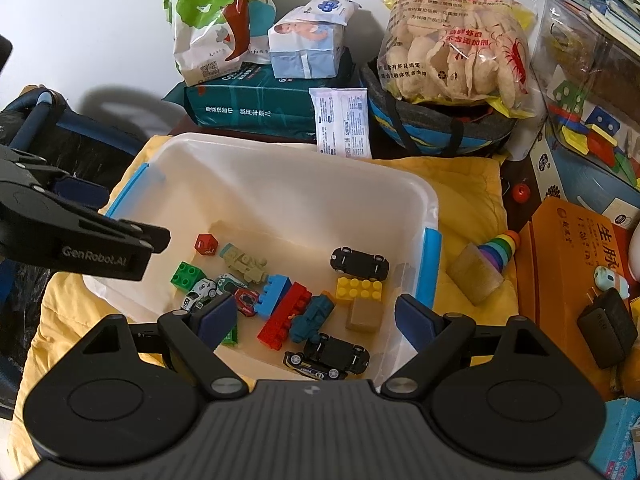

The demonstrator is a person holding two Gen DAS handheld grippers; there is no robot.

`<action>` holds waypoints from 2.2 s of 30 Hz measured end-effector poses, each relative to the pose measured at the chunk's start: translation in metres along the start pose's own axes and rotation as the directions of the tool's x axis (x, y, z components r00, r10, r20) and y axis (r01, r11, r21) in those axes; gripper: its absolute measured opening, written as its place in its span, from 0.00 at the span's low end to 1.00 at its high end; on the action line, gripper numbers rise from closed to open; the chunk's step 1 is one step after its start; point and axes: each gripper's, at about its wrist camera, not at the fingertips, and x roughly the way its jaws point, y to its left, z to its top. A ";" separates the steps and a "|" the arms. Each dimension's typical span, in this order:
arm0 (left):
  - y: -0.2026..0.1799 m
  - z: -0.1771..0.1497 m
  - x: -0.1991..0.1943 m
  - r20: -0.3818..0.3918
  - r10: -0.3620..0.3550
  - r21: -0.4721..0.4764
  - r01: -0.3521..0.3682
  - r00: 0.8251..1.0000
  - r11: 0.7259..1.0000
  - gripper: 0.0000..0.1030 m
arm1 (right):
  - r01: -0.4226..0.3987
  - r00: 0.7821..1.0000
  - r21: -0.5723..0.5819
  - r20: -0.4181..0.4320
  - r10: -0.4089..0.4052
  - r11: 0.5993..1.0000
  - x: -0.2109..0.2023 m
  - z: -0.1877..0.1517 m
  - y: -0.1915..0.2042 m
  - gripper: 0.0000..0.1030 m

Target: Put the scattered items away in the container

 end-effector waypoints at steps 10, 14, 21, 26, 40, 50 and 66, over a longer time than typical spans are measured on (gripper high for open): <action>0.001 0.003 0.004 -0.020 0.006 -0.017 -0.006 1.000 1.000 0.72 | 0.002 1.000 -0.002 0.006 -0.002 1.000 -0.001 0.002 0.002 0.86; 0.002 0.004 0.006 -0.027 0.004 -0.022 -0.005 1.000 1.000 0.72 | 0.003 1.000 -0.005 0.004 -0.003 1.000 0.000 0.001 0.002 0.86; 0.005 0.004 0.010 -0.054 0.009 -0.030 -0.010 0.998 0.999 0.72 | 0.001 1.000 -0.007 0.002 -0.001 1.000 0.000 0.000 0.001 0.86; 0.006 0.004 0.009 -0.050 0.000 -0.044 -0.002 0.999 0.999 0.72 | -0.003 1.000 -0.015 0.006 0.003 1.000 -0.001 0.000 0.003 0.86; 0.007 0.006 0.001 -0.008 -0.002 -0.064 0.002 1.000 0.998 0.74 | 0.001 1.000 -0.026 0.007 -0.001 1.000 -0.002 -0.002 0.003 0.86; 0.004 0.005 0.004 -0.019 0.013 -0.053 -0.014 1.000 0.999 0.74 | 0.009 1.000 -0.026 0.013 -0.008 1.000 -0.004 -0.002 0.001 0.86; 0.007 0.005 0.000 0.023 0.015 -0.084 -0.013 1.000 0.996 0.82 | 0.005 1.000 -0.024 0.010 -0.005 1.000 -0.002 -0.005 -0.001 0.86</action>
